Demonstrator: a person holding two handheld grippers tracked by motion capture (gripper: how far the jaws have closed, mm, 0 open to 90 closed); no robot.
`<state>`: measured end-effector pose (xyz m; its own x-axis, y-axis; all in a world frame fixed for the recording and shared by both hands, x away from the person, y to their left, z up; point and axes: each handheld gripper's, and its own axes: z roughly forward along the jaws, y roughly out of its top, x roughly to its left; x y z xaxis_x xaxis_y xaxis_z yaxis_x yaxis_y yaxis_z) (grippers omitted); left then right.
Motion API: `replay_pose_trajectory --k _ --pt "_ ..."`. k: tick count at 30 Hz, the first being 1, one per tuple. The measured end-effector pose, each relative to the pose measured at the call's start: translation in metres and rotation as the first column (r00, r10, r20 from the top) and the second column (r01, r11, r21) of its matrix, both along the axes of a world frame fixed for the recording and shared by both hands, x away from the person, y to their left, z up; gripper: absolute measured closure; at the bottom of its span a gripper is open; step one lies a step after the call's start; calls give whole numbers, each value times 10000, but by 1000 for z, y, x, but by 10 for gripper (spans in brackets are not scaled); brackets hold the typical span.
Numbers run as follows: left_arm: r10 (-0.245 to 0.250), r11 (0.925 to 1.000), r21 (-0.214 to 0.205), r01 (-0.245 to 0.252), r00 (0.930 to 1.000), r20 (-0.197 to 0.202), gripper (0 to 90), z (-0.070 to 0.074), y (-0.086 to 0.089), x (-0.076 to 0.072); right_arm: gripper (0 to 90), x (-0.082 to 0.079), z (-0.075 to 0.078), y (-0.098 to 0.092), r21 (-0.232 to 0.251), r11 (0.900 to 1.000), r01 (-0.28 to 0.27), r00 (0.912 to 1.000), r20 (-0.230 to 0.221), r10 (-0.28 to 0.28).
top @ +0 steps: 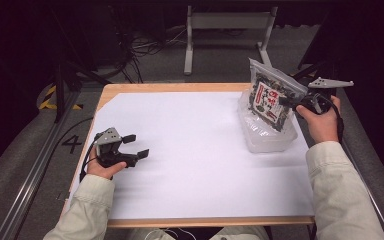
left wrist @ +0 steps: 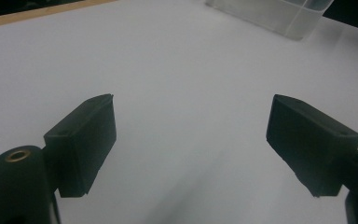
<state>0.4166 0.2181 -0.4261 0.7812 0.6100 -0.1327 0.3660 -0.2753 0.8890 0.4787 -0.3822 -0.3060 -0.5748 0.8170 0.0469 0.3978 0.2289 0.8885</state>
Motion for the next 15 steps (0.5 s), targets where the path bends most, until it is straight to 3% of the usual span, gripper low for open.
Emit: replay_pose_trajectory --k 9,15 --pt "-48 10000 2 48 10000 -40 167 0 0 0 757 2 -14 -5 187 9998 99 9998 -181 -96" --pt "-25 10000 29 25 10000 -60 167 -1 -1 0 757 2 -19 -6 341 9993 143 9999 -27 -142"
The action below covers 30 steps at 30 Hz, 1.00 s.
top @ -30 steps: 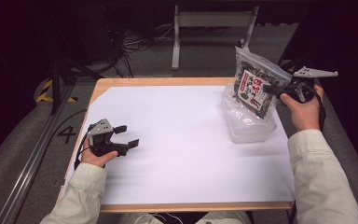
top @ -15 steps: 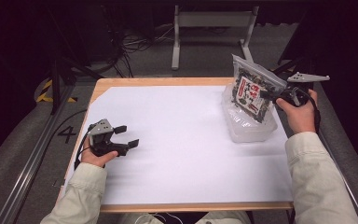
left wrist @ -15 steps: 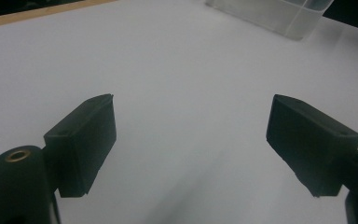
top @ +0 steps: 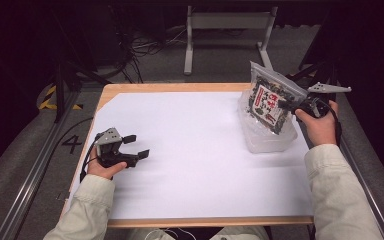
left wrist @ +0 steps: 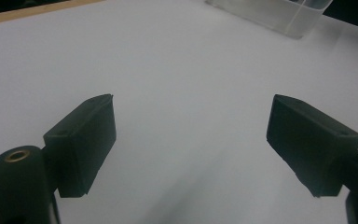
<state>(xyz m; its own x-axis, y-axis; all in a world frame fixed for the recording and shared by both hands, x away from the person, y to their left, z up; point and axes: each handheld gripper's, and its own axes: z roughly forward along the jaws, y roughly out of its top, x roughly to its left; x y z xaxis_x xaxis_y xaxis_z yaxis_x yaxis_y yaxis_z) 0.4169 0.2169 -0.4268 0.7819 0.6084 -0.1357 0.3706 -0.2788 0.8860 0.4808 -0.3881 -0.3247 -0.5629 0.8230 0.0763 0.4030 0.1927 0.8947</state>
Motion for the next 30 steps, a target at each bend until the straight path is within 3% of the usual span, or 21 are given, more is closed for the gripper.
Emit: replay_pose_trajectory --k 5,9,19,27,30 --pt "7 10000 5 -7 10000 24 166 0 0 0 755 1 -3 -4 253 9996 148 9999 56 -149" --pt "-9 10000 15 9 10000 14 166 0 0 0 749 3 -6 -11 571 9977 369 9992 -189 -359" --pt "-17 10000 16 17 10000 -53 166 0 -1 -1 746 3 -9 -15 864 9948 545 9983 -247 -526" --pt "-9 10000 10 9 10000 -64 165 0 -1 0 735 1 -6 -12 645 9968 470 9986 -290 -452" --pt "-22 10000 67 23 10000 -63 164 0 -1 0 683 0 -5 -11 569 9970 534 9983 -250 -521"
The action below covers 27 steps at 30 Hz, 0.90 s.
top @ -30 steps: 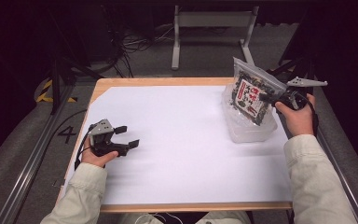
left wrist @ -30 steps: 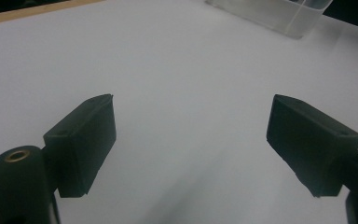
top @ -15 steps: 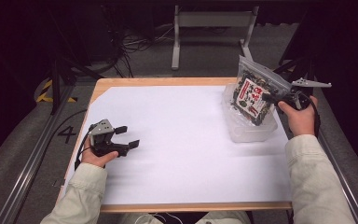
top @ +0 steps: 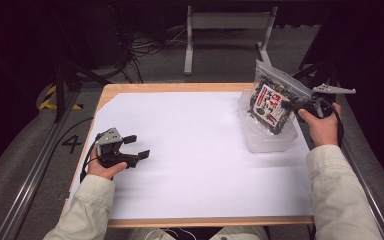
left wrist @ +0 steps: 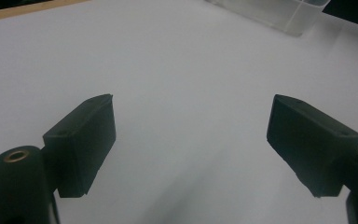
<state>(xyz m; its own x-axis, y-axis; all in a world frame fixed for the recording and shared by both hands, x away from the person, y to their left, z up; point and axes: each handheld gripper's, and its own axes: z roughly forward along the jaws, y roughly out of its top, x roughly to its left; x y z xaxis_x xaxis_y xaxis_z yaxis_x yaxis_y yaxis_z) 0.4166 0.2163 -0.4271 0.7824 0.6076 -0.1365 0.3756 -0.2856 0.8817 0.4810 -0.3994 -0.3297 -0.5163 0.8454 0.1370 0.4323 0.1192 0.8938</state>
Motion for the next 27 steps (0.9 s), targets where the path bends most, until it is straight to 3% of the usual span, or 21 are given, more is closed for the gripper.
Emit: replay_pose_trajectory --k 5,12,22,23,27 --pt "-1 10000 25 1 9999 -100 160 0 2 -1 551 -3 4 -1 140 9999 -43 9997 251 39" --pt "7 10000 64 -7 9999 -124 159 0 2 -2 390 -11 18 0 189 9997 -144 9934 1142 121" --pt "-137 9997 206 138 9999 -83 161 1 -1 -3 341 -28 53 2 -124 9997 -199 9771 2117 221" --pt "-127 9997 204 131 9998 -177 161 1 -1 -4 341 -33 63 2 -179 9996 -204 9700 2418 241" --pt "-80 9998 192 83 9999 -131 160 1 -1 -5 340 -42 75 3 28 9995 -305 9585 2836 285"
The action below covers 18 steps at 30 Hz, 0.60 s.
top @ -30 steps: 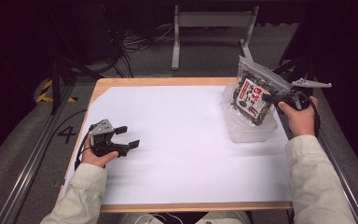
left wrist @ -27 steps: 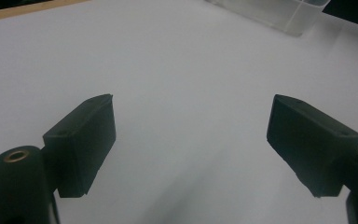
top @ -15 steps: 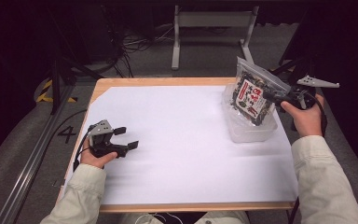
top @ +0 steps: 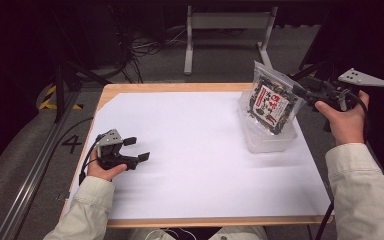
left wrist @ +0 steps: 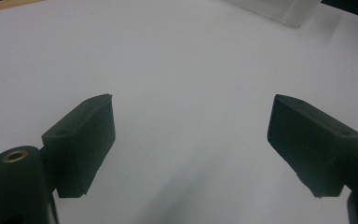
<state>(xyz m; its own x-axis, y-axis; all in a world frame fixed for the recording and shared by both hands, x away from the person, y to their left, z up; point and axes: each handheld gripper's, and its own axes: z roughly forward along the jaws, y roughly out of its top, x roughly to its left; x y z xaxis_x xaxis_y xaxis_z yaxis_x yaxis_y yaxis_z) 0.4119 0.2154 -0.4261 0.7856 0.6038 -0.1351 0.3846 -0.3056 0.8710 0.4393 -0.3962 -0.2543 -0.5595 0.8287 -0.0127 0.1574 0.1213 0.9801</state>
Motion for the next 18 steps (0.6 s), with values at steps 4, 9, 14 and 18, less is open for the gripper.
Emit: replay_pose_trajectory --k 4,9,14,18 --pt "-52 9999 112 52 10000 -19 157 1 -1 -5 334 -11 12 9 -55 9991 -420 9985 356 422" --pt "79 9998 -196 -77 9999 104 170 -4 3 -11 330 -26 20 28 -244 9939 -1074 9924 572 1087" --pt "-214 9997 -93 215 9997 85 167 -2 4 -17 323 -39 20 47 -405 9863 -1599 9853 548 1620" --pt "-441 9988 -219 441 9990 -2 163 1 2 -22 308 -47 15 61 -428 9785 -2020 9776 508 2040"
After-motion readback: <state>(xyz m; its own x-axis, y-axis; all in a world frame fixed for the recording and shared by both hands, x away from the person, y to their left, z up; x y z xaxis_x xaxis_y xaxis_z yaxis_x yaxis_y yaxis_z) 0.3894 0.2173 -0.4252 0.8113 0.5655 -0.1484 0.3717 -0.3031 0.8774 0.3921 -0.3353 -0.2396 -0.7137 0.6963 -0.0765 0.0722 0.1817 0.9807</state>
